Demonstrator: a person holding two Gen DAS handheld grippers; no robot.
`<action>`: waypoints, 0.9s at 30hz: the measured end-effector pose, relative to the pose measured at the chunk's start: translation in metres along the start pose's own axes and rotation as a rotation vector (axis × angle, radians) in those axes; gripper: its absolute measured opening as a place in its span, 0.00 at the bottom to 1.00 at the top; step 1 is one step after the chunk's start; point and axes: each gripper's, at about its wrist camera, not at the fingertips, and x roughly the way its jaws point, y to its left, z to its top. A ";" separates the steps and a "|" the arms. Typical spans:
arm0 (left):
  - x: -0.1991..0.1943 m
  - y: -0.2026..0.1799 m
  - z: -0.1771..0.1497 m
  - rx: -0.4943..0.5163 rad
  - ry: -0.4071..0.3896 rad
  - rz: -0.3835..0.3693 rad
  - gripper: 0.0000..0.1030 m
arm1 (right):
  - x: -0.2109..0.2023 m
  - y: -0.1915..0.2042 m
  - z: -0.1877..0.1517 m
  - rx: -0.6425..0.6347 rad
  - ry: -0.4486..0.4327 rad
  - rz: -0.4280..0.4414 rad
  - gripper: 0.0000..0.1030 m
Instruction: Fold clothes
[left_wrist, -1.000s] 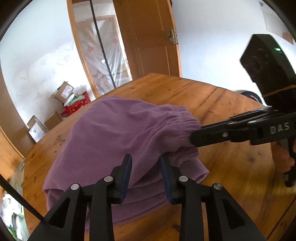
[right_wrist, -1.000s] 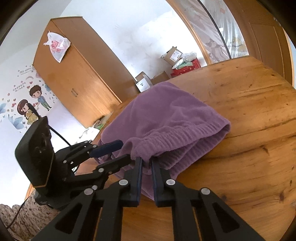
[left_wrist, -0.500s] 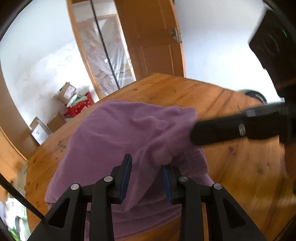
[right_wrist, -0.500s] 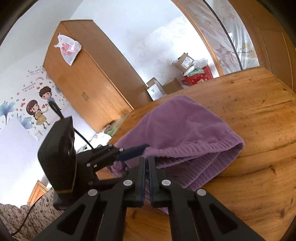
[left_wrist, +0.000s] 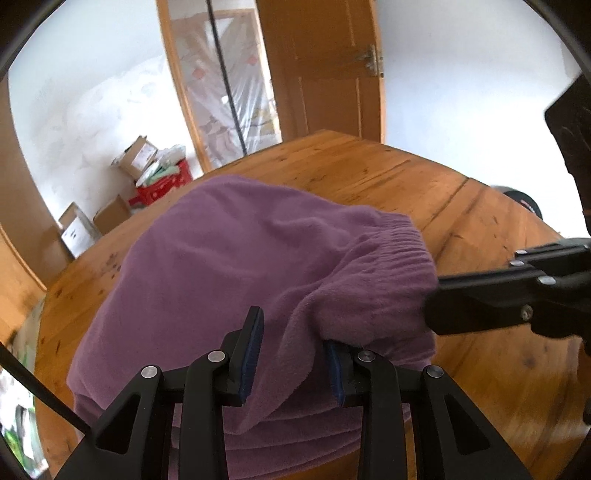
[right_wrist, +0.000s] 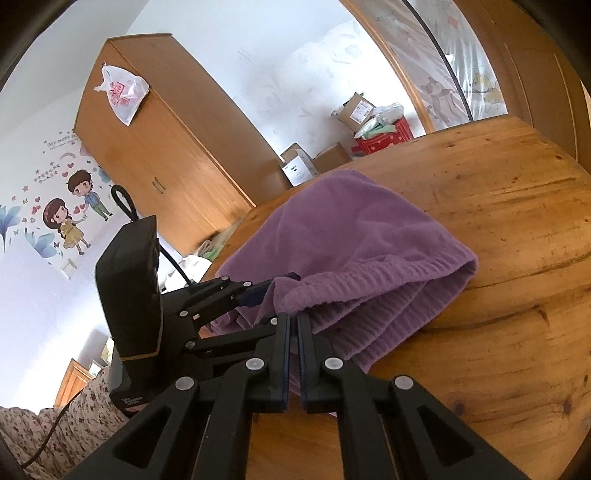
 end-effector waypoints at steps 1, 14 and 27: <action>0.002 0.000 0.000 -0.003 0.004 0.005 0.30 | 0.000 0.000 0.000 -0.001 0.002 -0.002 0.05; -0.006 0.022 0.015 -0.075 -0.065 -0.007 0.04 | -0.007 -0.005 -0.014 -0.022 0.034 -0.088 0.06; -0.023 0.084 0.030 -0.231 -0.119 0.073 0.04 | 0.015 -0.002 -0.029 -0.065 0.099 -0.141 0.56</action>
